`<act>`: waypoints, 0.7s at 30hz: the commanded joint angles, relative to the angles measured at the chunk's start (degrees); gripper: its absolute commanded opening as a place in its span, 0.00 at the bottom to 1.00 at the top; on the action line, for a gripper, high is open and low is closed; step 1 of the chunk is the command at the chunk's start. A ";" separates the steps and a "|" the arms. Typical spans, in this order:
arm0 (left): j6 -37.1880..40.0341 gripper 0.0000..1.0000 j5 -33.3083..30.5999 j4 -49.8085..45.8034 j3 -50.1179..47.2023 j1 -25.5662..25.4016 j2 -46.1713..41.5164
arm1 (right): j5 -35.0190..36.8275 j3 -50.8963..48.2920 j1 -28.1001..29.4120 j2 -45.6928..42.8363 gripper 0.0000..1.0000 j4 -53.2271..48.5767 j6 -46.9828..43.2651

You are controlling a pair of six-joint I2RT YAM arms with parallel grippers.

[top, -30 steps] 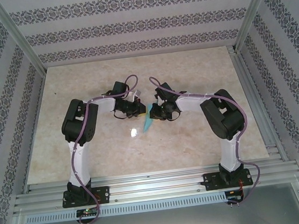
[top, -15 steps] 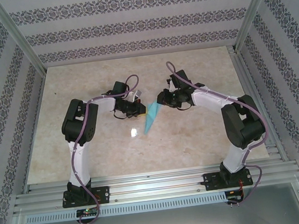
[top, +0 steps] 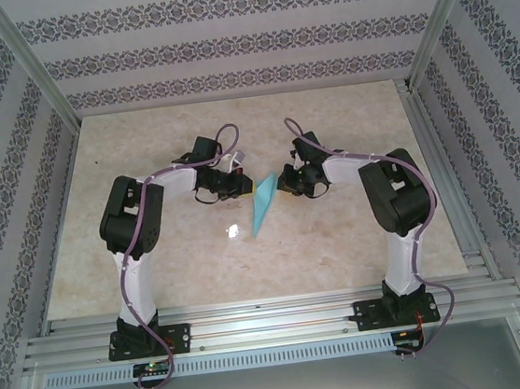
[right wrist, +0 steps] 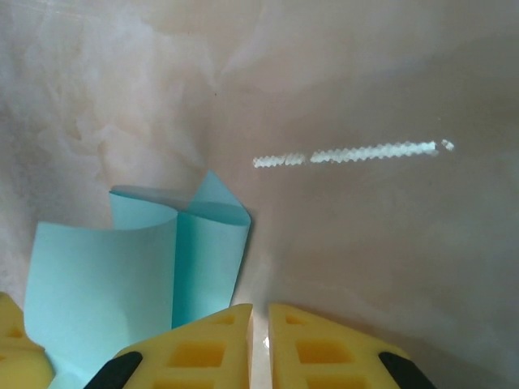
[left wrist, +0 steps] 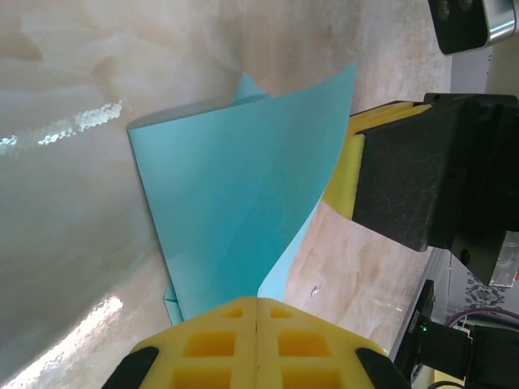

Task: Fold a paper plane with a square sheet of paper (fold left side to right side)
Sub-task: Fold the wing for the fifth time at the center of the table.

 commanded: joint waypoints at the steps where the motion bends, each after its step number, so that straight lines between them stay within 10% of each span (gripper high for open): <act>1: 1.71 0.00 0.37 -1.10 -0.30 -0.81 -1.01 | -1.26 2.66 0.83 1.47 0.13 2.87 0.87; 21: 3.86 0.00 -0.36 -4.49 4.88 -1.32 2.78 | -1.06 4.04 1.66 5.17 0.13 1.64 1.01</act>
